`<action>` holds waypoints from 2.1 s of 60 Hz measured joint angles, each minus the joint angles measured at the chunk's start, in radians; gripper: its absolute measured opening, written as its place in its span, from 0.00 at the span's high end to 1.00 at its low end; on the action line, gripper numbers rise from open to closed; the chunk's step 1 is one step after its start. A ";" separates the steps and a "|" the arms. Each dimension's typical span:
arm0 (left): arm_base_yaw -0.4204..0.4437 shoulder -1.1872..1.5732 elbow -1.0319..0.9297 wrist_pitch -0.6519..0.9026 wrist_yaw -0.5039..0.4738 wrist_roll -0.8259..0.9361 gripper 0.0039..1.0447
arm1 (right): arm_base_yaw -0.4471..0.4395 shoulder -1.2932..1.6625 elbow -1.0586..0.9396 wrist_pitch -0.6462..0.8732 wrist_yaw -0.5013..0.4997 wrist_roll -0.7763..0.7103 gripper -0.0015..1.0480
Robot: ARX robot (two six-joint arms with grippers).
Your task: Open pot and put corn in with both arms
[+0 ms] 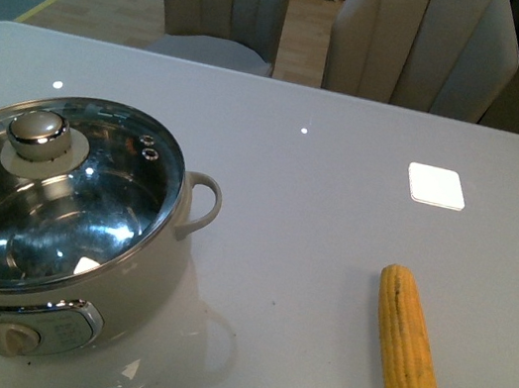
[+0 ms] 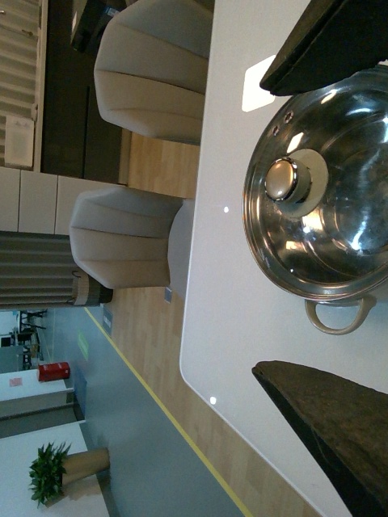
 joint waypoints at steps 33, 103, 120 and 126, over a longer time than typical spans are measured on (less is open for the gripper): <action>0.000 0.000 0.000 0.000 0.000 0.000 0.06 | 0.000 0.000 0.000 0.000 0.000 0.000 0.08; -0.162 1.542 0.371 0.757 -0.008 0.026 0.06 | 0.000 0.000 0.000 0.000 -0.002 0.000 0.08; -0.164 1.759 0.490 0.827 -0.017 0.026 0.06 | 0.000 0.000 0.000 0.000 -0.002 0.000 0.08; -0.164 1.817 0.515 0.842 -0.026 0.019 0.06 | 0.000 0.000 0.000 0.000 -0.002 0.000 0.08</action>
